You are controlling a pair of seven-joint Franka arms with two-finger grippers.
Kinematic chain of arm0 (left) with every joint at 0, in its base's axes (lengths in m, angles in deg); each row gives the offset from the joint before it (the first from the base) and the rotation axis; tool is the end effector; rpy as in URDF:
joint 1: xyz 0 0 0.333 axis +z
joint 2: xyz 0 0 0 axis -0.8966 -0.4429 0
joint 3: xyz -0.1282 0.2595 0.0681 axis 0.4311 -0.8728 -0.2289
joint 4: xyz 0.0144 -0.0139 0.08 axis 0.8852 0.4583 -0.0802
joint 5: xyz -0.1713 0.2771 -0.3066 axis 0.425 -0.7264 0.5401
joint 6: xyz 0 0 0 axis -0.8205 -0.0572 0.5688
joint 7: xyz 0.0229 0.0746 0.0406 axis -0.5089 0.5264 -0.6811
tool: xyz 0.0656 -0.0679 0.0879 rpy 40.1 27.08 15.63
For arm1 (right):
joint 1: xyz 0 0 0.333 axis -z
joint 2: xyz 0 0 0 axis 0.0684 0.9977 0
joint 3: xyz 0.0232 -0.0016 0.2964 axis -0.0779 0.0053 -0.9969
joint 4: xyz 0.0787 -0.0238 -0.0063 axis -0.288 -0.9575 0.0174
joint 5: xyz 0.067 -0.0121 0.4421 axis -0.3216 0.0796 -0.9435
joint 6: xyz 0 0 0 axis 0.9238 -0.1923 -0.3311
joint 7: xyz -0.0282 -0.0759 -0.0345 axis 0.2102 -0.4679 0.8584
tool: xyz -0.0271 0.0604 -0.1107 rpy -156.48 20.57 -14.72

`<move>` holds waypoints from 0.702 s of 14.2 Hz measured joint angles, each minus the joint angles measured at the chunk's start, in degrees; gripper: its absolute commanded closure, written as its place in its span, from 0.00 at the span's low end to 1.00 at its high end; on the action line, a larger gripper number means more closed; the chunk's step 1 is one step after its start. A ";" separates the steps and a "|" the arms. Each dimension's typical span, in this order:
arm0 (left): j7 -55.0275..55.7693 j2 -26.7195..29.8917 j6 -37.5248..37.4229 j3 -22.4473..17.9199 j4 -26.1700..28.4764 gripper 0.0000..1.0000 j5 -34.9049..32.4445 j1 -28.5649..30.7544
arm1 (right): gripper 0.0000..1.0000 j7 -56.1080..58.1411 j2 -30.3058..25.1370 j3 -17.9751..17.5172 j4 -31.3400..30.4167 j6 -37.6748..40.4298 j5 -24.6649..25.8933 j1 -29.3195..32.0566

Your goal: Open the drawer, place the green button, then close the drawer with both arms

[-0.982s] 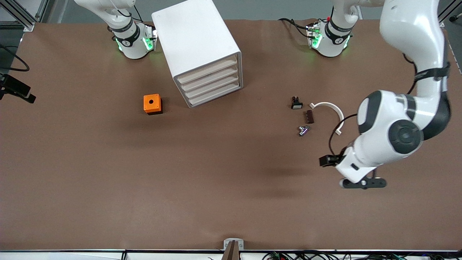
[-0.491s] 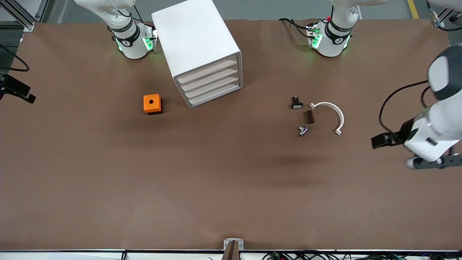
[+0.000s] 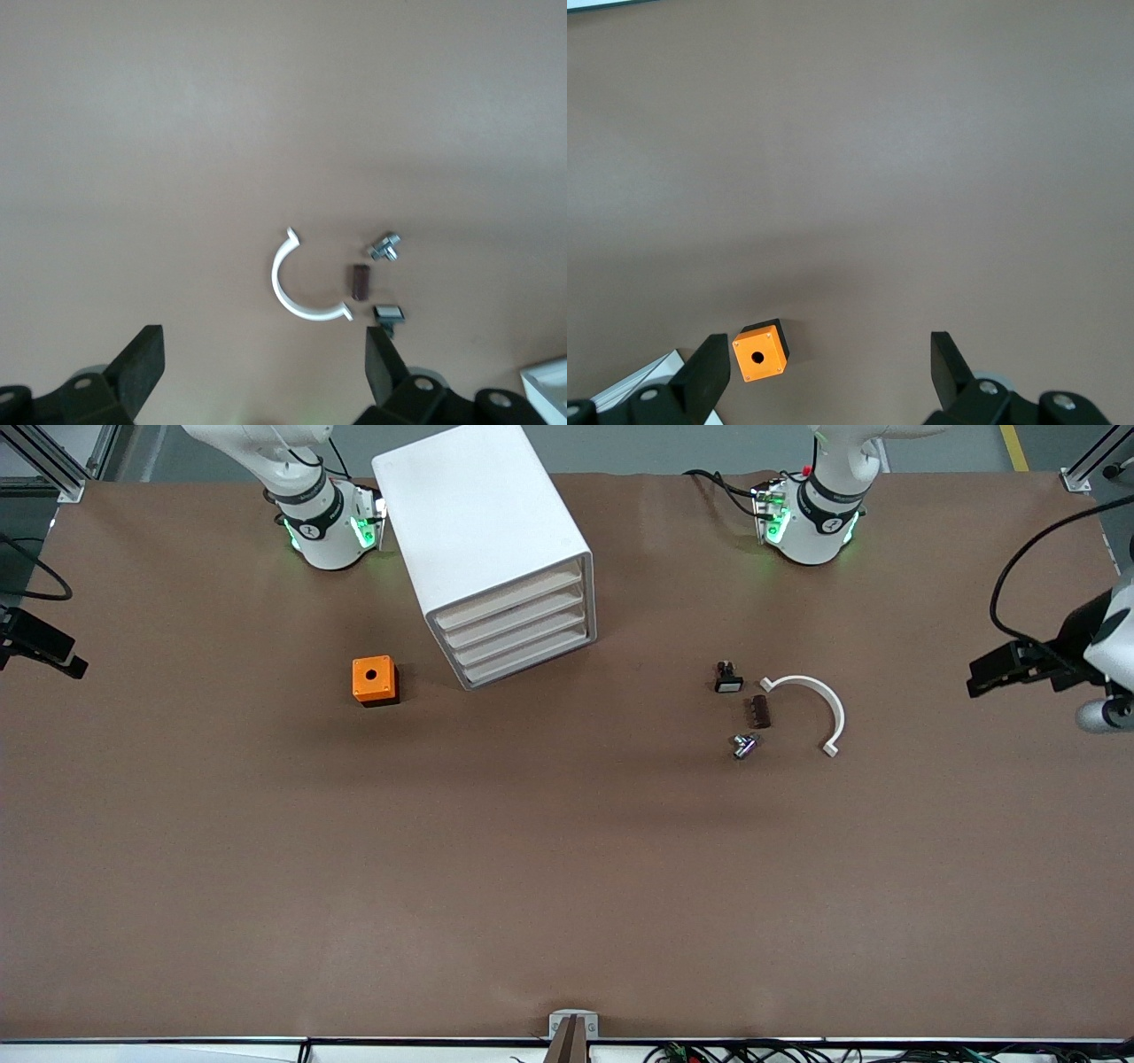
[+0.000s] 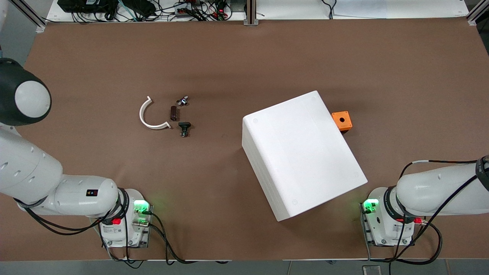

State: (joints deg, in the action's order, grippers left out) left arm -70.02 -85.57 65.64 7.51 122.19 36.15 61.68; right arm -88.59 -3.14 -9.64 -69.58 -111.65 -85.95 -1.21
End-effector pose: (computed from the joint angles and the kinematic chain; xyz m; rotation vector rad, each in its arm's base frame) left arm 0.6335 -0.0489 0.6001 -3.1221 -0.0753 0.1178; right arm 0.6113 -0.0608 0.6163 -3.1200 0.2047 -0.0542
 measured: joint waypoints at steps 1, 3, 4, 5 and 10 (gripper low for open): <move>0.45 1.85 0.00 0.02 1.94 0.00 0.76 -0.05 | 0.00 0.00 0.00 0.00 0.00 0.00 0.00 0.00; 0.56 5.45 1.76 0.02 6.66 0.00 1.22 -0.04 | 0.00 0.00 0.00 0.00 0.01 0.00 0.00 0.00; 0.56 7.18 3.48 0.02 9.14 0.00 1.23 -0.04 | 0.00 0.00 0.00 0.01 0.01 0.00 0.00 0.00; 0.56 8.79 5.46 0.01 11.50 0.00 1.23 -0.03 | 0.00 0.00 0.00 0.02 0.01 0.00 0.00 0.00; 0.53 12.65 11.33 -0.24 17.66 0.00 1.22 0.01 | 0.00 0.00 0.00 0.02 0.02 0.00 0.00 0.00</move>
State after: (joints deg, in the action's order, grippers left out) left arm -69.49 -72.92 76.96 7.27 139.86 37.37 61.68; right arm -88.59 -3.14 -9.62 -69.57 -111.65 -85.95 -1.21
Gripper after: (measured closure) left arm 0.000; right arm 0.000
